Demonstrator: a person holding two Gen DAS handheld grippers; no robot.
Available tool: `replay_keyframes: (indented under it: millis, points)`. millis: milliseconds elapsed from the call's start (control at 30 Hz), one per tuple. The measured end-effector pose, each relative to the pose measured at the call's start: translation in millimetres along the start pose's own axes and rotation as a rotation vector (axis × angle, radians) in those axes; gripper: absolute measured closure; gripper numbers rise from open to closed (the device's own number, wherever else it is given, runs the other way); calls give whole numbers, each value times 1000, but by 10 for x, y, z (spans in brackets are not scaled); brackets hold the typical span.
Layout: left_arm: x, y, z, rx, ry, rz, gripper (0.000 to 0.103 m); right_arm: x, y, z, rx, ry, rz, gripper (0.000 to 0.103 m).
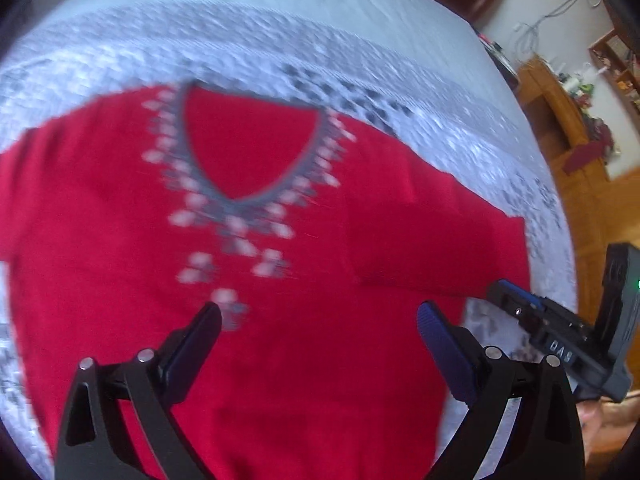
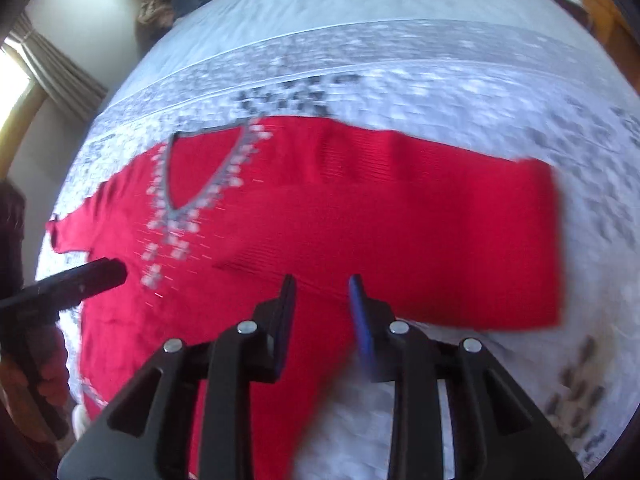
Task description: Fold small clothes
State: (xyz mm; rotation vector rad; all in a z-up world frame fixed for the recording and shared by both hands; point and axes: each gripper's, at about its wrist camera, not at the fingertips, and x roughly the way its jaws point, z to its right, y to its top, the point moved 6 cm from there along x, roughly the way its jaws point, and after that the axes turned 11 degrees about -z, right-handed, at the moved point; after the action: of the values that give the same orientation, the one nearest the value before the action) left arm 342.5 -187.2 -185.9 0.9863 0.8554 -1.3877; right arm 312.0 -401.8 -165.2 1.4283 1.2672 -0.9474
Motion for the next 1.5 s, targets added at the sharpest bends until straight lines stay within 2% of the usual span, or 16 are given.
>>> replay_keyframes:
  millis: [67, 167, 300, 400, 600, 633, 667, 767, 833, 1000, 1167, 1233, 1333, 1367, 1467, 1500]
  points:
    - [198, 39, 156, 6, -34, -47, 20, -47, -135, 150, 16, 7, 9, 74]
    - [503, 129, 301, -26, -75, -115, 24, -81, -293, 327, 24, -8, 31, 74]
    - [725, 229, 346, -71, -89, -130, 31, -135, -443, 450, 34, -8, 65, 73]
    - [795, 326, 320, -95, -69, -122, 38, -132, -506, 467, 29, -24, 82, 72]
    - [797, 458, 228, -136, -28, -78, 82, -150, -595, 499, 35, -33, 104, 71]
    - [769, 469, 201, -144, -37, -63, 94, -167, -603, 509, 41, -34, 109, 71]
    - [725, 473, 167, -153, -54, -47, 100, -181, -607, 514, 44, -34, 112, 71]
    - [468, 477, 132, -162, -133, 36, 100, -234, -618, 532, 55, -34, 120, 71]
    - [179, 486, 85, -145, -151, 116, 100, -279, -616, 537, 62, -39, 127, 71]
    - [-513, 535, -341, -156, -131, 261, 100, -342, -565, 524, 78, -31, 138, 70]
    - [-1119, 568, -1127, -200, -39, 378, 100, -283, -462, 384, 72, -1, 124, 70]
    - [-1211, 578, -1475, -229, 10, 396, 100, -202, -375, 305, 70, 14, 102, 69]
    - [-1068, 583, -1812, -248, 36, 349, 100, -79, -236, 230, 97, 65, 70, 60]
    - [-997, 579, -1883, -256, 45, 335, 100, -30, -169, 215, 118, 98, 52, 53]
    - [-747, 541, -2006, -275, 46, 304, 100, 131, 24, 190, 170, 160, 1, 43]
    - [-683, 521, -2033, -278, 44, 297, 100, 202, 88, 191, 190, 169, -21, 43]
